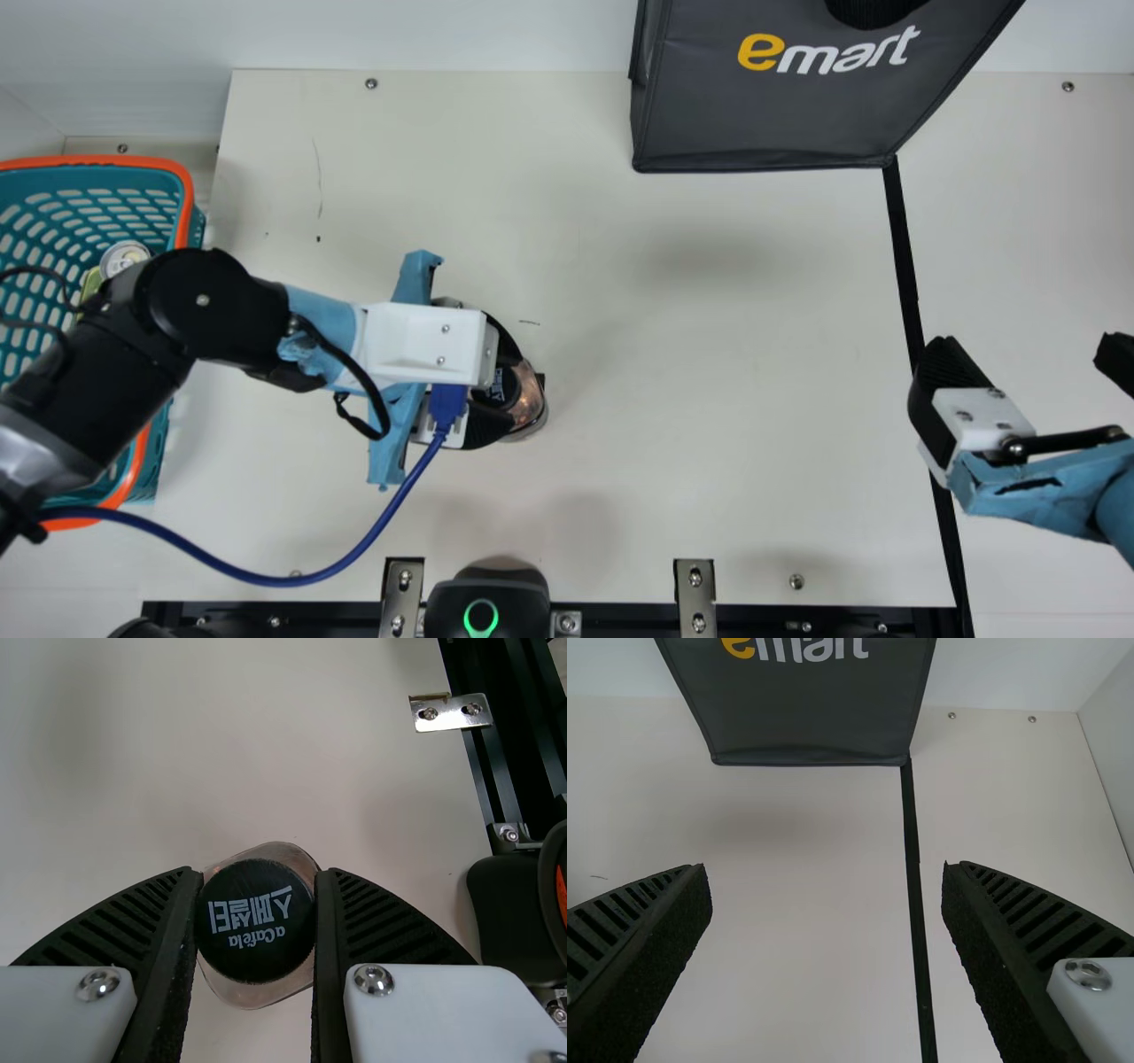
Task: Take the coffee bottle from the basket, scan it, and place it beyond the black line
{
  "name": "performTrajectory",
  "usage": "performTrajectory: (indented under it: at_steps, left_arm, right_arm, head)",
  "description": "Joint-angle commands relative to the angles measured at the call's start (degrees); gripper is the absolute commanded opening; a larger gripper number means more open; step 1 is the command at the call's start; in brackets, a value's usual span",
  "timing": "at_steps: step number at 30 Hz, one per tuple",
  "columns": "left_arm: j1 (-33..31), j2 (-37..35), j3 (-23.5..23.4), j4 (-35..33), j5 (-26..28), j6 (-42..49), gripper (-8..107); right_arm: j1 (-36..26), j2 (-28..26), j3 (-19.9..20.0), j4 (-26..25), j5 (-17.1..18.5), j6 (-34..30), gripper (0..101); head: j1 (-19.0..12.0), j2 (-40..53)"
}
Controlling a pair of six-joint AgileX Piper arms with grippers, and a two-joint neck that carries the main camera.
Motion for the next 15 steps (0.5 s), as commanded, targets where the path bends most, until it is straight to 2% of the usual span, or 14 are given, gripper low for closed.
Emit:
performTrajectory:
  at_steps: [1,15]
  left_arm:
    - [0.06,0.16,0.19,0.3,-0.16,0.11,17]
    - [0.84,0.61,-0.72,0.9,-0.44,-1.12,64]
  right_arm:
    - [0.0,0.0,0.0,0.0,0.0,0.0,91]
    - [0.0,0.0,0.0,0.0,0.0,0.0,91]
  head:
    - [-0.96,0.0]
    - [-0.96,0.0]
